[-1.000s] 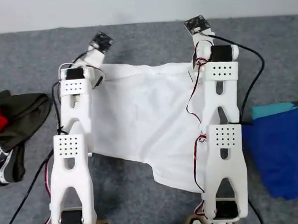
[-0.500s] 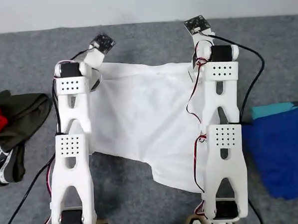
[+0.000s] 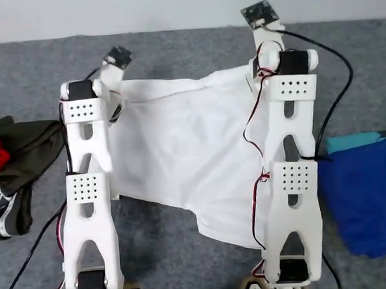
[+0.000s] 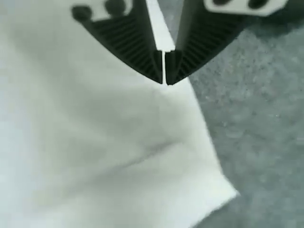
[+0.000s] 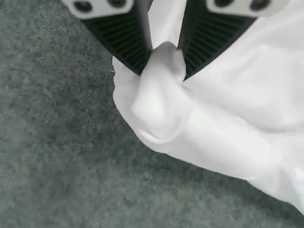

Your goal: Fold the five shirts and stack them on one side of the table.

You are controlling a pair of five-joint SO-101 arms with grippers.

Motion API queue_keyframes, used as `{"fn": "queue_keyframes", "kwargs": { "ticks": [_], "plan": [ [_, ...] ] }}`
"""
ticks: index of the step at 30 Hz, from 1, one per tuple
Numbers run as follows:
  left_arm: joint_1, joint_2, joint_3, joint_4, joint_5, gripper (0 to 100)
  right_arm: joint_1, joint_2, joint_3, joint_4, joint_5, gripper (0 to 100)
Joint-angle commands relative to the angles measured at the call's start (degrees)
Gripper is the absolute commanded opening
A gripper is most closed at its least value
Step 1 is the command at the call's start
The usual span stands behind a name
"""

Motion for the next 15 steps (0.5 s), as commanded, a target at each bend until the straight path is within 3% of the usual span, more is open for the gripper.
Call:
{"fn": "queue_keyframes", "kwargs": {
  "ticks": [1,6,9,15],
  "plan": [
    [0.26,-8.97,-2.51,1.49,5.10,1,0.57,-5.76,-2.11,2.68,0.79,5.5],
    [0.26,-17.05,9.27,1.49,7.12,5,2.42,-5.67,4.92,2.68,0.62,36.2],
    [-0.18,-23.38,20.70,1.49,7.30,11,3.56,-6.20,10.90,2.68,0.79,35.9],
    [-2.02,-40.53,46.20,1.41,7.03,12,3.38,-18.59,24.53,2.77,0.97,35.2]
  ]
}}
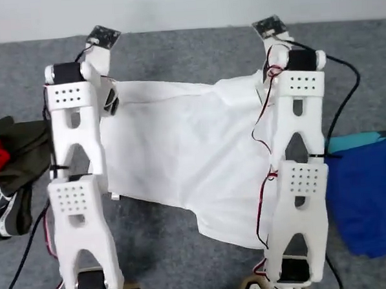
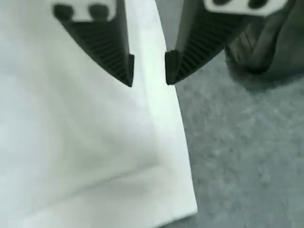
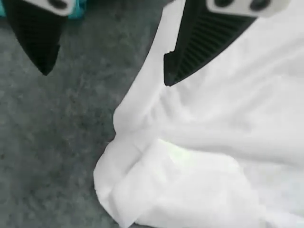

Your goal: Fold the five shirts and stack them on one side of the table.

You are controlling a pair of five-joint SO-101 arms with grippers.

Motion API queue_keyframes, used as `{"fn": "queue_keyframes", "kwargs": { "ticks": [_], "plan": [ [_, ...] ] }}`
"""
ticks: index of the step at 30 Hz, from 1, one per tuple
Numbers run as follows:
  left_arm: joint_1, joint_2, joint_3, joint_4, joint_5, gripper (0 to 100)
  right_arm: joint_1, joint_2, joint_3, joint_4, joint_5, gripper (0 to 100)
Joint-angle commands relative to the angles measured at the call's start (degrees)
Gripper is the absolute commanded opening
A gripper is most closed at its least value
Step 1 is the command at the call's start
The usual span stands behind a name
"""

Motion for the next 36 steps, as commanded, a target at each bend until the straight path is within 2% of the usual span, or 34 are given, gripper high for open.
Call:
{"fn": "queue_keyframes", "kwargs": {
  "ticks": [1,6,11,14,18,26,32,36],
  "plan": [
    [-1.76,-15.03,16.92,1.41,0.26,12,-0.40,-14.99,11.25,2.77,1.05,35.1],
    [-5.54,-29.10,41.63,0.00,-2.11,12,-3.91,-39.60,45.01,2.33,6.59,35.1],
    [-8.09,-35.78,61.23,-9.93,-5.71,9,-6.02,-63.43,79.91,-4.53,13.01,35.1],
    [-7.91,-36.13,68.26,-14.59,-6.07,9,-6.81,-75.91,99.43,-10.68,16.44,35.1],
    [-8.09,-36.04,70.29,-17.14,-6.07,9,-9.98,-90.86,119.82,-15.34,18.81,35.0],
    [-7.82,-35.52,70.73,-19.43,-5.98,9,-17.27,-107.74,141.36,-18.68,22.07,34.9],
    [-4.92,-27.69,70.81,-21.80,-5.80,9,-19.74,-108.18,142.86,-21.93,22.42,34.8],
    [-3.69,-23.47,68.44,-21.80,-2.64,9,-20.18,-108.18,143.38,-22.29,24.70,25.6]
  ]
}}
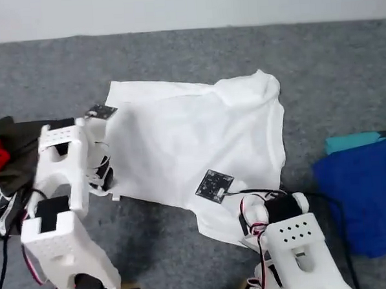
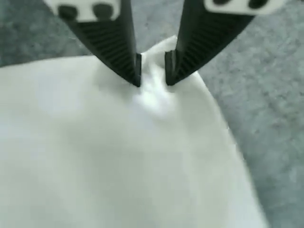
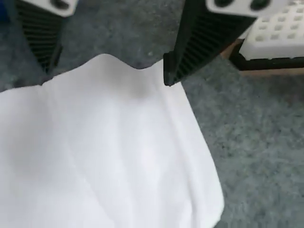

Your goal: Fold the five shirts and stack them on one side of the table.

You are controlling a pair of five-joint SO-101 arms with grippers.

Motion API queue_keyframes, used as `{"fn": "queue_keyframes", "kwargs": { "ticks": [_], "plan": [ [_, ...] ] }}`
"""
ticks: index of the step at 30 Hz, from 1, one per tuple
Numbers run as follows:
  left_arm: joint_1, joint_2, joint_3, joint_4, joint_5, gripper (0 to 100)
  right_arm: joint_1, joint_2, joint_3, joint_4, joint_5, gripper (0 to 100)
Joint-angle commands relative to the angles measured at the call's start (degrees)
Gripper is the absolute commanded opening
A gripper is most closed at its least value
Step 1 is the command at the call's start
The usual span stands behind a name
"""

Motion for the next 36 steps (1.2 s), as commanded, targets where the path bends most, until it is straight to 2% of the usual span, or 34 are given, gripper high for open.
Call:
{"fn": "queue_keyframes", "kwargs": {
  "ticks": [1,3,8,13,18,26,29,33,36],
  "plan": [
    [1.41,2.46,-3.03,-0.35,2.46,9,-0.13,-0.75,0.18,-0.92,2.64,22.6],
    [1.41,3.78,-4.79,-0.26,2.73,9,-0.13,-0.75,0.70,-0.92,3.60,19.4],
    [1.41,6.42,-6.20,0.00,2.73,9,-0.22,2.68,2.11,0.04,10.64,29.5],
    [1.41,7.21,-6.20,0.00,2.73,9,-0.13,12.09,2.55,-1.63,16.88,28.4],
    [1.41,7.03,-6.29,-0.26,2.73,9,-0.22,21.58,2.37,-8.84,17.67,28.2],
    [2.02,7.56,-7.69,0.00,2.73,2,-0.31,35.12,2.29,-17.19,19.43,27.5],
    [4.04,7.56,-7.52,0.09,2.73,2,-0.40,37.05,2.02,-18.77,19.52,19.1],
    [7.30,7.12,-7.69,2.20,2.73,1,0.31,37.05,1.23,-18.77,18.46,2.0],
    [9.23,6.95,-8.31,5.01,2.73,1,2.33,36.97,-1.41,-17.80,14.07,2.4]
  ]
}}
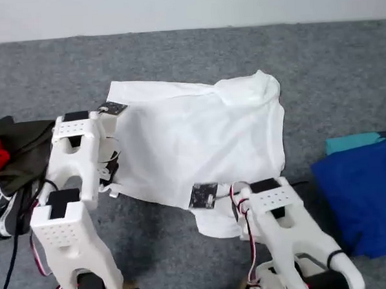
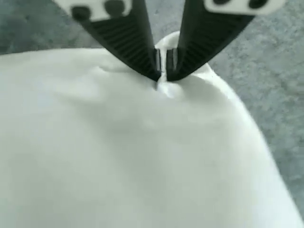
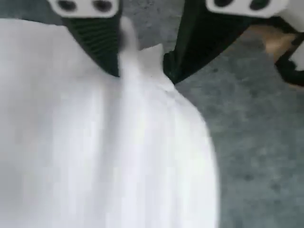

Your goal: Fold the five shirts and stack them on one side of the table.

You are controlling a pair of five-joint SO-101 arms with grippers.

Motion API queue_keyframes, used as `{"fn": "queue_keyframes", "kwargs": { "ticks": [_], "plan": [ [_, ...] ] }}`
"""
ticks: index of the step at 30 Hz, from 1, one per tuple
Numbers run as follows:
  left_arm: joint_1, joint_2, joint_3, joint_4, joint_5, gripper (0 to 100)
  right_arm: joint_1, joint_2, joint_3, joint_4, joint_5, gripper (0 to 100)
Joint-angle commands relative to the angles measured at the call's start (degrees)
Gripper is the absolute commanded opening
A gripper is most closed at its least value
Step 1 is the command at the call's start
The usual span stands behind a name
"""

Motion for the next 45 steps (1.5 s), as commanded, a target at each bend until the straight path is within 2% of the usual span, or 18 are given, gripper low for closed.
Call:
{"fn": "queue_keyframes", "kwargs": {
  "ticks": [1,7,13,21,26,34,41,45],
  "plan": [
    [4.13,0.62,-1.54,2.73,0.18,1,1.36,4.79,-1.49,2.33,-3.25,1.8],
    [3.87,0.62,-7.08,10.20,0.18,1,6.11,4.79,-13.89,16.57,-3.43,1.1],
    [3.78,0.62,-15.08,19.08,0.18,1,12.09,4.70,-25.85,24.57,-3.34,1.0],
    [3.43,-7.56,-16.04,19.34,0.09,1,16.92,4.70,-38.59,35.12,-3.52,1.0],
    [3.69,-15.65,-9.80,19.34,0.00,1,17.71,2.86,-43.69,38.11,-3.60,1.0],
    [3.60,-28.04,-1.01,19.34,-1.41,1,17.89,-10.77,-43.87,42.42,-3.78,1.0],
    [3.16,-42.46,3.30,19.34,-1.76,1,19.47,-23.43,-43.78,42.42,-8.70,1.0],
    [3.08,-50.20,6.37,19.34,-2.90,1,19.56,-30.11,-44.04,42.51,-9.14,1.0]
  ]
}}
